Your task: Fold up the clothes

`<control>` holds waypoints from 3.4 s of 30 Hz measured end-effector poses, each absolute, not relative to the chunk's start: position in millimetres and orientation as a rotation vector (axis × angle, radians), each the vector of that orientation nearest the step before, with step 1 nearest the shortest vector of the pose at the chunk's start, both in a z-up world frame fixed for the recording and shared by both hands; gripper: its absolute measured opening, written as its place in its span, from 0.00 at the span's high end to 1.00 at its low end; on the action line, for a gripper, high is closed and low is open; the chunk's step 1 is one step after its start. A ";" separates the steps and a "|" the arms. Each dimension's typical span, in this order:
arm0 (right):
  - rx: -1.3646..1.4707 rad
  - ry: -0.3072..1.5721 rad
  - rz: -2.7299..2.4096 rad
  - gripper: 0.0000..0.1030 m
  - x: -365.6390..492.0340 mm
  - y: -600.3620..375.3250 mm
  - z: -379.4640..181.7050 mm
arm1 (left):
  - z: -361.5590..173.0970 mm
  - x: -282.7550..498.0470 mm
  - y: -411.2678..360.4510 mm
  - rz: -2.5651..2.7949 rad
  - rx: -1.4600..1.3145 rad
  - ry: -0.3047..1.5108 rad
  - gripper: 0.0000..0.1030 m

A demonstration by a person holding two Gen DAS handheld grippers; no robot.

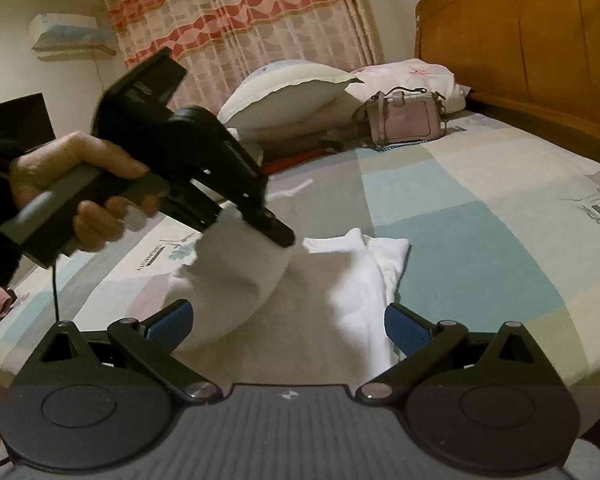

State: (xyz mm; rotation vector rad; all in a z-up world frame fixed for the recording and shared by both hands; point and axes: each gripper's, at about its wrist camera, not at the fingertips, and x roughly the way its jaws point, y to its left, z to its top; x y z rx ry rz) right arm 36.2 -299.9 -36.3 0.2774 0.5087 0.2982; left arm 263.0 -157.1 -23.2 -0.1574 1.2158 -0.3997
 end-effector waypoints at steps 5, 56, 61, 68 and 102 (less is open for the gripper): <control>0.282 0.514 0.275 0.00 34.6 -305.8 -38.1 | -48.7 270.9 -171.7 -0.387 -0.183 1.256 0.87; 0.340 0.539 0.124 0.00 14.8 -340.1 -26.5 | -87.6 59.5 -132.2 -0.609 0.758 0.634 0.27; 0.287 0.538 0.148 0.00 15.0 -323.4 -22.1 | -90.2 74.3 -128.8 -0.570 0.729 0.598 0.25; 0.232 0.600 0.168 0.00 25.5 -316.7 -35.8 | -86.9 80.4 -90.5 -0.597 0.566 0.702 0.26; 0.314 0.708 0.180 0.57 181.3 -342.6 -71.3 | -108.2 254.7 -91.3 -0.557 0.090 0.720 0.33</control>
